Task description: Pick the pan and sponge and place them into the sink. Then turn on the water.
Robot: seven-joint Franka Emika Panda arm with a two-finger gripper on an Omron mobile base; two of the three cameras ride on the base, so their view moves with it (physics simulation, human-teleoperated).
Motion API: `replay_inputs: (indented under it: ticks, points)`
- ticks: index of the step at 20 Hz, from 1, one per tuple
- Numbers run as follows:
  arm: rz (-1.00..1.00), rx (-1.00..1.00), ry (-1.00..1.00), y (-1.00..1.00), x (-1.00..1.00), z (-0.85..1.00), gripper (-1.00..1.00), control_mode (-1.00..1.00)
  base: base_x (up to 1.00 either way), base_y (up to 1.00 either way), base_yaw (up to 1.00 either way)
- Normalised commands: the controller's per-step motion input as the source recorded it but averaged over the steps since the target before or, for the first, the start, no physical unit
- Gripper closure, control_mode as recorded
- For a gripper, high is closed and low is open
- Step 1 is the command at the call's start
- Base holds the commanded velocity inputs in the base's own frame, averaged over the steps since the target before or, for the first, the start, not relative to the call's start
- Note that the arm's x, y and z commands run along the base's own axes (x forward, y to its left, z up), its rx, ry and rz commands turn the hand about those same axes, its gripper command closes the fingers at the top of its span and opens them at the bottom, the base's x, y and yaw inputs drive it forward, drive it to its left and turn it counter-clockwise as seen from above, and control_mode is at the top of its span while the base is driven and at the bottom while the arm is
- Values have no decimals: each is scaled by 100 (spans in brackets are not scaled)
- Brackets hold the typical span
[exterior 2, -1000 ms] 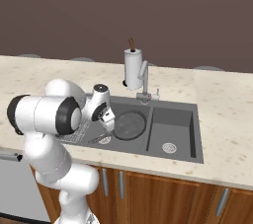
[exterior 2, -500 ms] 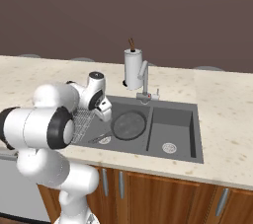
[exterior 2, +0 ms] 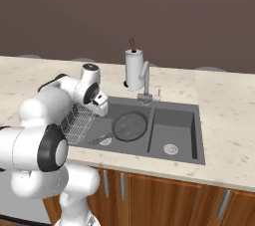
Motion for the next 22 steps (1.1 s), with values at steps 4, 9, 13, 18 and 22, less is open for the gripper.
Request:
replay_inputs:
  ticks: [4,9,13,18,22]
  points:
    - [11,-11,0,50,-37,14,-100,-100,0,0,0]
    - [6,-9,-1,49,-26,4,-100,-100,0,0,0]
    - [3,-5,0,49,-18,3,-100,-100,0,0,0]
    - [3,-1,0,35,-8,18,-100,-100,0,0,0]
    - [3,0,0,30,0,23,-100,-100,0,0,0]
